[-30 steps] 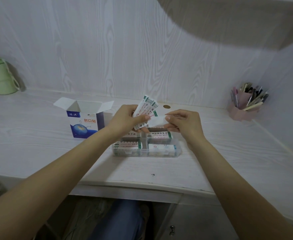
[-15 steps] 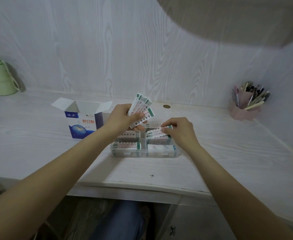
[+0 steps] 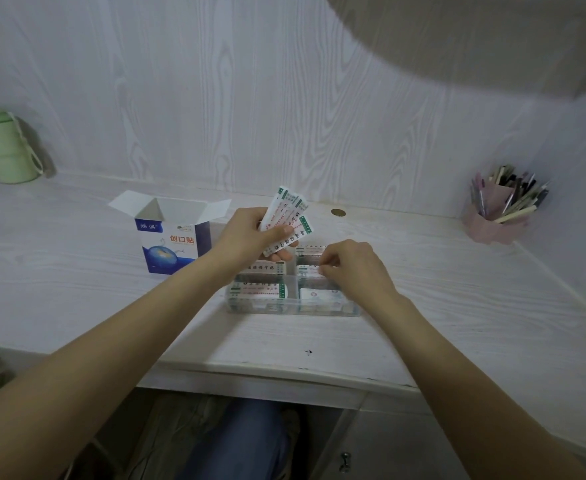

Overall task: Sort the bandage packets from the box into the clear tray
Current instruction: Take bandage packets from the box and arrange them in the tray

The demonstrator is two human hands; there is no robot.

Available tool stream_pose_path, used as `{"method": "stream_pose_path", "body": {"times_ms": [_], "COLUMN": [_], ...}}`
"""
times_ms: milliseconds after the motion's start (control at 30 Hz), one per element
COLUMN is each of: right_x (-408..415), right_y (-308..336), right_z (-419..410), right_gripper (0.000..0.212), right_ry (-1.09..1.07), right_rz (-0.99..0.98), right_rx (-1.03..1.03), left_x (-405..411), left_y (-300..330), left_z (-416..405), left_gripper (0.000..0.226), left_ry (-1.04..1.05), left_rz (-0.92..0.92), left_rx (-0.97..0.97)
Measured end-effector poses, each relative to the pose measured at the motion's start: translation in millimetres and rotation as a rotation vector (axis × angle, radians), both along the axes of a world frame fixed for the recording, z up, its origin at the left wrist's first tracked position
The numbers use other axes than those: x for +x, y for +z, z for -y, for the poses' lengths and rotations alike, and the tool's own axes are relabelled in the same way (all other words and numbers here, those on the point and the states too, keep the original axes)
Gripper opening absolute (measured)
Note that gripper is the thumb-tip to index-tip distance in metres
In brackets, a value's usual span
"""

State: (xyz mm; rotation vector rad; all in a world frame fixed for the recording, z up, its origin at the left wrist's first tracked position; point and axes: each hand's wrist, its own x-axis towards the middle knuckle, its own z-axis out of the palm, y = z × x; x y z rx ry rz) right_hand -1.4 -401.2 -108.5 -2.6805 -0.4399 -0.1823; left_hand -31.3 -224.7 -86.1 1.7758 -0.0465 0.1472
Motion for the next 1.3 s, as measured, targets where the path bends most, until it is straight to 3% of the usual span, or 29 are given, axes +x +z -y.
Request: {"method": "stream_pose_path", "body": {"times_ms": [167, 267, 367, 567, 667, 767, 833, 933, 1300], "right_x": [3, 0, -7, -17, -18, -19, -21, -24, -31], "right_y": [-3, 5, 16, 19, 17, 14, 12, 4, -7], "right_z": [1, 1, 0, -1, 0, 7, 16, 25, 20], "right_gripper": [0.009, 0.012, 0.013, 0.014, 0.011, 0.005, 0.008, 0.010, 0.007], "right_ry": [0.020, -0.004, 0.024, 0.064, 0.011, -0.063, -0.085, -0.124, -0.146], "right_rz": [-0.006, 0.021, -0.185, -0.267, -0.255, -0.235, -0.237, -0.187, -0.061], "right_rx": [0.039, 0.406, 0.881, 0.983, 0.952, 0.931, 0.867, 0.681, 0.084], "left_x": [0, -2, -4, -13, -14, -9, -9, -13, -24], "left_y": [-2, -2, -1, 1, 1, -3, -4, -3, -1], "left_z": [-1, -1, 3, 15, 18, 12, 8, 6, 19], "left_gripper": [0.019, 0.020, 0.021, 0.019, 0.021, 0.021, 0.022, 0.025, 0.019], "left_ry": [-0.013, -0.020, -0.070, -0.217, -0.160, 0.029, 0.083, 0.069, 0.016], "left_rz": [-0.001, -0.028, -0.067, -0.122, -0.137, -0.132, -0.135, -0.133, -0.108], "left_rx": [0.025, -0.026, -0.057, -0.090, -0.116, -0.024, -0.080, -0.188, -0.210]}}
